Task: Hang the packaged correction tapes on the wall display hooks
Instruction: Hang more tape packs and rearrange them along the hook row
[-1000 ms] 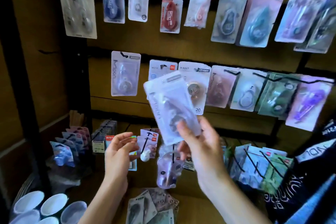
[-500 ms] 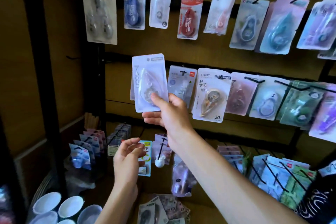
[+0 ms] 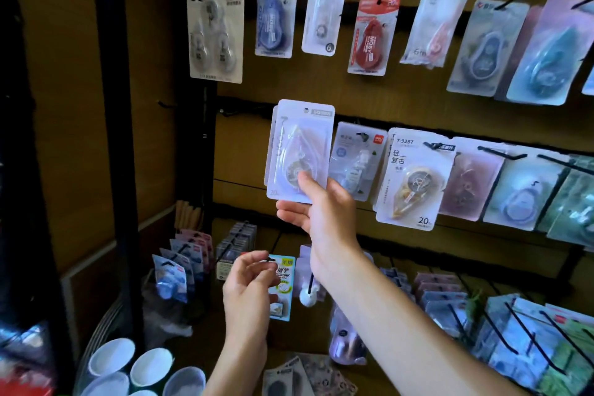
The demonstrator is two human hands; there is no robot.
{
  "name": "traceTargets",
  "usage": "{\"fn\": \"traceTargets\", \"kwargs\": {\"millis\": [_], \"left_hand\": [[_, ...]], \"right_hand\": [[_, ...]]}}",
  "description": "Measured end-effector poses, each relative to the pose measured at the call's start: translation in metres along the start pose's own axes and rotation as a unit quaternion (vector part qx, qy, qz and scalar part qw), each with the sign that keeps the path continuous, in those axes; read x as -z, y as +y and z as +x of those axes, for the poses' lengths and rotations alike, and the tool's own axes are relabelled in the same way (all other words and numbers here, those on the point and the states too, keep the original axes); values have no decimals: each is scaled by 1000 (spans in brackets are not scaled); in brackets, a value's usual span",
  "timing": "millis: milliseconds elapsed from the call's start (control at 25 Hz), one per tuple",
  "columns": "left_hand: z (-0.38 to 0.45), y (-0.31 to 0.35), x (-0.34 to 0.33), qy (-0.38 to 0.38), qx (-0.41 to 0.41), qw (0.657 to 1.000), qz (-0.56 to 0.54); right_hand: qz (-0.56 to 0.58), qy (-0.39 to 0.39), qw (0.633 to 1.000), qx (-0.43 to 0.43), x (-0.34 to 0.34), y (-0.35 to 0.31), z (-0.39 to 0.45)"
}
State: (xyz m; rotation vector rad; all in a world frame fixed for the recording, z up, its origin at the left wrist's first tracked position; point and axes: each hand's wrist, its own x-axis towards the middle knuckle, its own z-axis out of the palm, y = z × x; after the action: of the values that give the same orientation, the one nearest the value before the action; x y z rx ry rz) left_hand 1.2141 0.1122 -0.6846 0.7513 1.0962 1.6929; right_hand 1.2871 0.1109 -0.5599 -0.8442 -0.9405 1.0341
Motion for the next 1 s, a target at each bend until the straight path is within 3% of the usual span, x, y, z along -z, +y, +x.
{"fn": "traceTargets", "kwargs": {"millis": [280, 640, 760, 880, 1000], "left_hand": [[-2, 3, 2, -10, 2, 1000, 2], [-1, 0, 11, -7, 17, 1000, 17], [4, 3, 16, -10, 18, 1000, 13], [8, 4, 22, -15, 20, 1000, 16], [12, -9, 30, -22, 34, 998, 45]], "right_hand": [[-29, -6, 999, 23, -6, 4, -4], [-86, 59, 990, -95, -13, 13, 68], [-70, 40, 984, -160, -8, 20, 79], [-94, 23, 979, -181, 11, 33, 59], [-100, 30, 986, -133, 53, 62, 7]]}}
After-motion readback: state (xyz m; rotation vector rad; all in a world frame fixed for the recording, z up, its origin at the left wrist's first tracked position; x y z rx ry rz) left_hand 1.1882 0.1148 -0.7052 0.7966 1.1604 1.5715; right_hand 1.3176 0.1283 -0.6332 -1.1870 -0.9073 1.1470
